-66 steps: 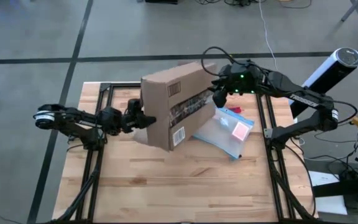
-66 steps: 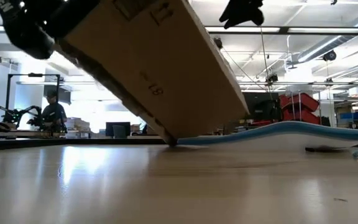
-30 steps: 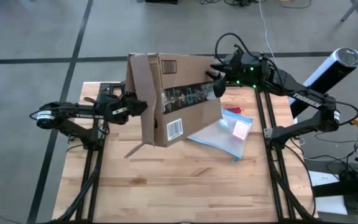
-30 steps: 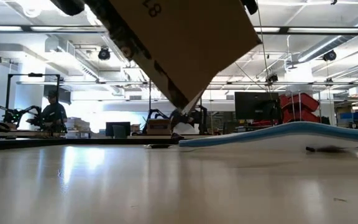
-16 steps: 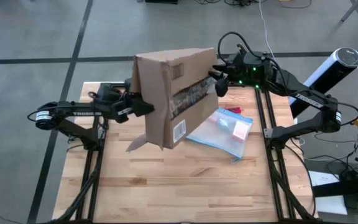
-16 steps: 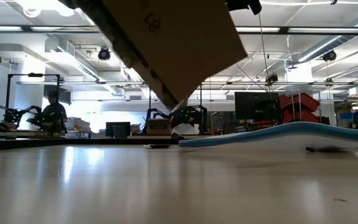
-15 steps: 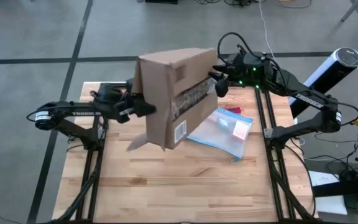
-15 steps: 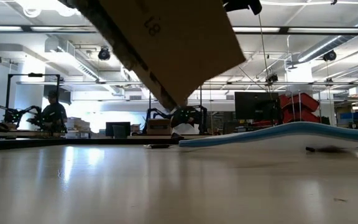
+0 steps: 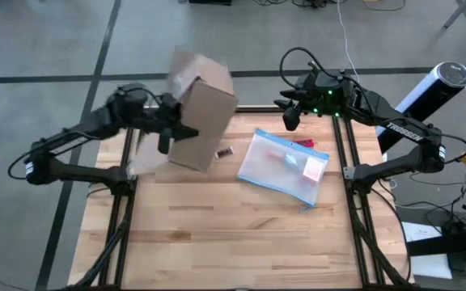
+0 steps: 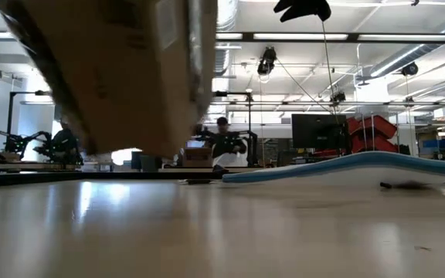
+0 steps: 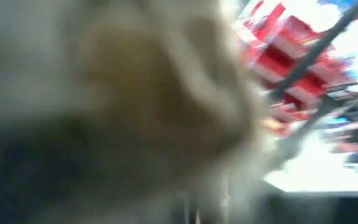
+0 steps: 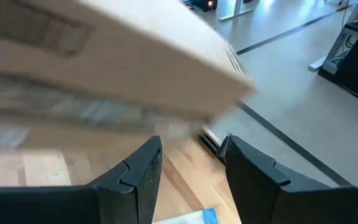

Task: Unpack boxes
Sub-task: Remove the brown chocolate bar from the box

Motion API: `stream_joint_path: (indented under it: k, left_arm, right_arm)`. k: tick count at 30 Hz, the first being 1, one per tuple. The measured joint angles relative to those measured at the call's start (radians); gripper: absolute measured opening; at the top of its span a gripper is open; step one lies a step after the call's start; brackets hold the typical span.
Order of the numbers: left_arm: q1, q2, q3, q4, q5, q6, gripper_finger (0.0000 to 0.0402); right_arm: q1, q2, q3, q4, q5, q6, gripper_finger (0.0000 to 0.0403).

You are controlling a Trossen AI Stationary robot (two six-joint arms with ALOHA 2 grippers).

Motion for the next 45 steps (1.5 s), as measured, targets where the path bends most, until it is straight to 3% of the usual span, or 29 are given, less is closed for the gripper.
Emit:
stream_joint_path:
  k: [3,7,14,26,33,38,45]
  left_arm:
    - [0.003,-0.015,0.105,-0.198,-0.084,0.094,0.0000]
    - [0.002,0.000,0.185,-0.454,-0.112,0.125,0.0000]
    - [-0.040,0.058,0.143,-0.798,-0.097,0.117,0.0000]
    - [-0.268,0.253,-0.108,-0.723,0.030,0.122,0.0000]
    - [-0.329,0.373,-0.219,-0.705,0.061,0.118,0.0009]
    - [-0.338,0.406,-0.227,-0.652,0.071,0.111,0.0060]
    - [-0.337,0.354,-0.199,-0.633,0.069,0.098,0.0182]
  right_arm:
    - [0.000,0.002,0.000,0.001,0.001,-0.013,0.0148]
    - [0.000,0.002,0.000,0.001,0.001,-0.036,0.0147]
    - [-0.007,0.003,0.000,0.001,0.002,-0.045,0.0151]
    - [-0.011,0.027,0.000,0.001,0.002,-0.043,0.0142]
    - [-0.011,0.063,0.000,0.001,-0.001,-0.041,0.0151]
    - [-0.011,0.073,0.000,0.000,-0.009,-0.042,0.0154]
    - [-0.011,0.073,0.000,-0.004,-0.026,-0.048,0.0161]
